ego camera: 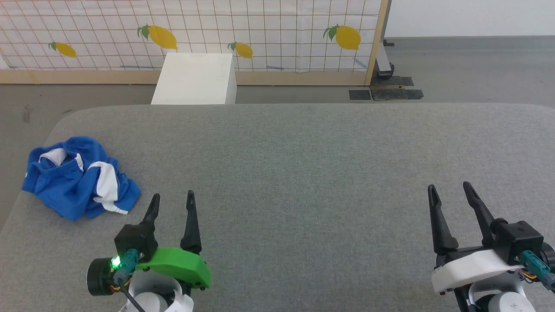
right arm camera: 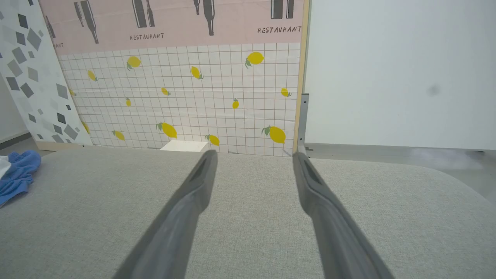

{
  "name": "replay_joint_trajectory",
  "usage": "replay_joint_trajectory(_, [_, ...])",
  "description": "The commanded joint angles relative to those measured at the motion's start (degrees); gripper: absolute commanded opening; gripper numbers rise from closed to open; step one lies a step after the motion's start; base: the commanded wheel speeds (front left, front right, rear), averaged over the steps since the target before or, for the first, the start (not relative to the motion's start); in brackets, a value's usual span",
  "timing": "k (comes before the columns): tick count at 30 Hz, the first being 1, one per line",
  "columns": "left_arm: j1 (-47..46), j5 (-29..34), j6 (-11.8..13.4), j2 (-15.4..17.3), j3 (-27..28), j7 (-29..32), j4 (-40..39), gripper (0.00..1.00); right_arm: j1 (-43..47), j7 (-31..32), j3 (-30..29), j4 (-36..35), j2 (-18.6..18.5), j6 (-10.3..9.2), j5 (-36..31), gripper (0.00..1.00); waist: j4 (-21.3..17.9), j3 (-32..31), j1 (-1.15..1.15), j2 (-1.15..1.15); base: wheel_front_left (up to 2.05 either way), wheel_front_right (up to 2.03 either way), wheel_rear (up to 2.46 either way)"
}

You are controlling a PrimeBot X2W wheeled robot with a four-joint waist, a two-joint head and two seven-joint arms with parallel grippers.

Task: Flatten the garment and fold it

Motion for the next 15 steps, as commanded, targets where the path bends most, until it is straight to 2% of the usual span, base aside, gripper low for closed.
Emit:
replay_joint_trajectory(1, [-1.3, -0.7, 0.2, -0.2, -0.3, -0.7, 0.4, 1.00, -1.2, -0.8, 0.0, 0.3, 0.0, -0.06, 0.7, 1.00, 0.0, 0.0, 0.00, 0.00, 0.00, 0.00, 0.00])
replay_joint_trajectory(15, [-2.1, -2.3, 0.7, -0.2, -0.9, -2.4, 1.8, 1.00, -1.6, -2.4, -0.5, 0.6, 0.1, -0.07, 1.5, 1.00, 0.2, 0.2, 0.00, 0.00, 0.00, 0.00, 0.00])
